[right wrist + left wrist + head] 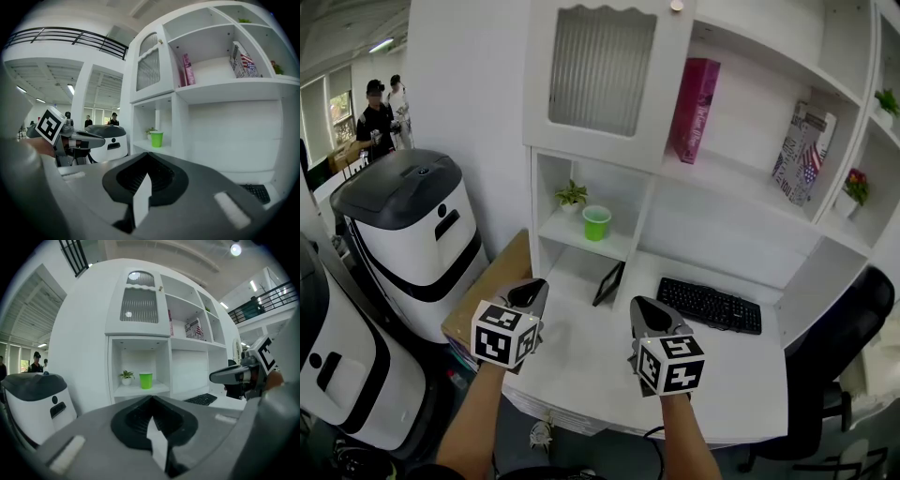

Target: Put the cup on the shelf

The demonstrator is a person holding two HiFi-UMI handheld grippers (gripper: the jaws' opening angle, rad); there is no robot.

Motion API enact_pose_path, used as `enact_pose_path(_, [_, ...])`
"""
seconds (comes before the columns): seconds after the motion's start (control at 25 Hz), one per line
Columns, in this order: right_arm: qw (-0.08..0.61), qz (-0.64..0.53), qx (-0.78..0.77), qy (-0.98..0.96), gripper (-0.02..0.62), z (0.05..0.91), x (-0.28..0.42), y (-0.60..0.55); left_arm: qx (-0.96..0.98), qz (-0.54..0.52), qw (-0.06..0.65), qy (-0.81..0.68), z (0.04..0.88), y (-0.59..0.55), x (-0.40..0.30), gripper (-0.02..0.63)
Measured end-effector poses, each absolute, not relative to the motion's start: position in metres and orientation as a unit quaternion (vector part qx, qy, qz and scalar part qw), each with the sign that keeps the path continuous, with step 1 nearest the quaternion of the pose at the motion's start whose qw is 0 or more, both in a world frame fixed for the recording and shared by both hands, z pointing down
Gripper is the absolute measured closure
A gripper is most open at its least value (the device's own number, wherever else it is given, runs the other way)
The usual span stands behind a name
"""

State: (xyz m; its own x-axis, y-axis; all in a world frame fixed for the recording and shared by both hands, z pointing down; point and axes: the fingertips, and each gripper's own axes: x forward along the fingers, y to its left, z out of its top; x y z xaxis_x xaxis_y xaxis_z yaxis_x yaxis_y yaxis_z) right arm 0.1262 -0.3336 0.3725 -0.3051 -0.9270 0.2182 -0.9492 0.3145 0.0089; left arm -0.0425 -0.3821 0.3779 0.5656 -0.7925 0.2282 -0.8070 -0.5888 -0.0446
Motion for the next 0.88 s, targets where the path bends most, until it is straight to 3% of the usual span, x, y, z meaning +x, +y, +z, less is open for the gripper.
enact_pose_path(0.88, [0.089, 0.055, 0.580, -0.808, 0.572, 0.362, 0.135, -0.322, 0.881, 0.120, 0.023, -0.456, 0.368, -0.372, -0.039, 0.606])
